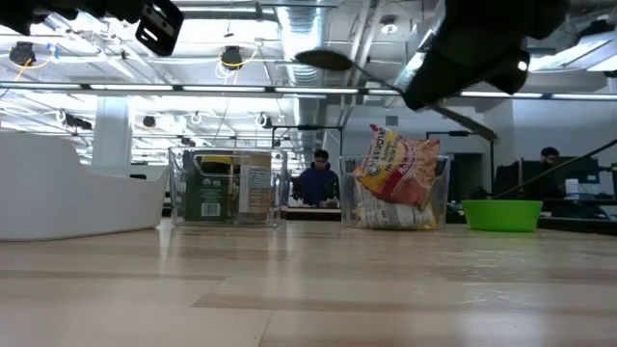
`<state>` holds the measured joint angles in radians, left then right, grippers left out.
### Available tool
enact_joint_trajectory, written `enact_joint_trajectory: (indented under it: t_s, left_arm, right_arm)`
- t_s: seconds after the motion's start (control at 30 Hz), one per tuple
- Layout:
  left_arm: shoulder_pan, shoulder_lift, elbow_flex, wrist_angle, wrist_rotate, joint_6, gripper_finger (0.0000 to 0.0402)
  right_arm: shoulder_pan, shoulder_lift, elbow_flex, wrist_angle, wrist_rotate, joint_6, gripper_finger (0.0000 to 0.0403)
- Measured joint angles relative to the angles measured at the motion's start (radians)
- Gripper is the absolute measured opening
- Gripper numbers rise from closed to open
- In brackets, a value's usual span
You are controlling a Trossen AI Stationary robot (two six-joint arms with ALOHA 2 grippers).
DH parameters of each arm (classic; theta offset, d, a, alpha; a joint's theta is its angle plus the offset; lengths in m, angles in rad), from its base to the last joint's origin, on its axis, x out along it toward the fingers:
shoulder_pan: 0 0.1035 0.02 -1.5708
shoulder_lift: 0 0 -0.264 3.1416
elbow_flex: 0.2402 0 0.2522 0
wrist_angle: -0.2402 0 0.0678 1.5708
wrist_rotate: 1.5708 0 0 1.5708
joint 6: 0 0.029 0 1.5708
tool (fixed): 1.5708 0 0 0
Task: Pick & Place Food Item
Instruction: Put the black spoon into the white bin
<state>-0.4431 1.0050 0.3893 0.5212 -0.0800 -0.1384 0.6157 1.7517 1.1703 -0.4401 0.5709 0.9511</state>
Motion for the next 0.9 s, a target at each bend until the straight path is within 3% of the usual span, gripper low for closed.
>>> enact_joint_trajectory:
  t_s: [0.2, 0.5, 0.67, 0.9]
  left_arm:
    - [0.000, 0.075, 0.000, 0.067, -0.025, 0.051, 0.0002]
    - [0.001, 0.226, 0.001, 0.231, -0.025, 0.281, 0.0002]
    - [0.011, 0.275, 0.001, 0.280, -0.025, 0.339, 0.0002]
    - [0.060, 0.318, 0.001, 0.374, -0.001, 0.344, 0.0016]
  right_arm:
    - [-0.023, -0.029, -0.042, 0.161, -0.005, -0.101, 0.0001]
    - [-0.068, -0.033, -0.042, 0.327, -0.146, -0.232, 0.0001]
    - [-0.085, -0.033, -0.042, 0.413, -0.192, -0.302, 0.0001]
    - [-0.124, -0.033, -0.042, 0.605, -0.348, -0.409, 0.0004]
